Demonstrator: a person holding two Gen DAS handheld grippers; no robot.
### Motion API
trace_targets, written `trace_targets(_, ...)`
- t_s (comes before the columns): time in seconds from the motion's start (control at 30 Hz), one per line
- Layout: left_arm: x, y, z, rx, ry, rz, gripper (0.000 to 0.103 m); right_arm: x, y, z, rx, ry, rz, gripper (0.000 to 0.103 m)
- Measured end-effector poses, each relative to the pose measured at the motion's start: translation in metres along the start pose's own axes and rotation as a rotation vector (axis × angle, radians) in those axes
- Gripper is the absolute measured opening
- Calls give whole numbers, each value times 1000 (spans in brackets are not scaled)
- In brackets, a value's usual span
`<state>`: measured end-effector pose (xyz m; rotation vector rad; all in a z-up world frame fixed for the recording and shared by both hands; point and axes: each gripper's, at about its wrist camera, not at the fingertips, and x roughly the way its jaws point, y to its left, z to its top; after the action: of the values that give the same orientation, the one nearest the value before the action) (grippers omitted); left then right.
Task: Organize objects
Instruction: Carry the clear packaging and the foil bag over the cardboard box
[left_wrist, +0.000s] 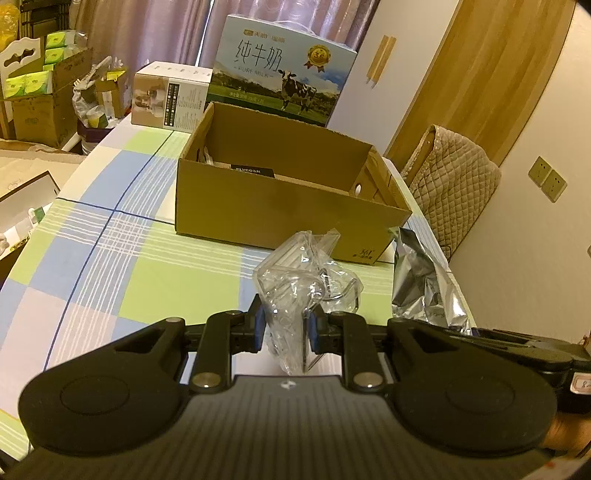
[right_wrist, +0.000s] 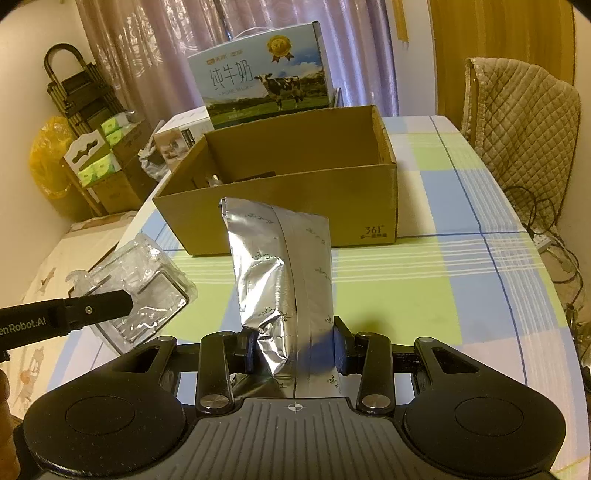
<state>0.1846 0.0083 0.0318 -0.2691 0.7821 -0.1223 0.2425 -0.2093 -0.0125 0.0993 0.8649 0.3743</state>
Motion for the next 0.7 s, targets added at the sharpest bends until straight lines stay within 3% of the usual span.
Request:
trace_targets(0.27,-2,-1,2,29,-12,52,18,-5,-14,3,30,-20,-24,35)
trace_targets(0.7,2,1,6,35,-11,59,18,-10,-20,15,55,-37,-18,35)
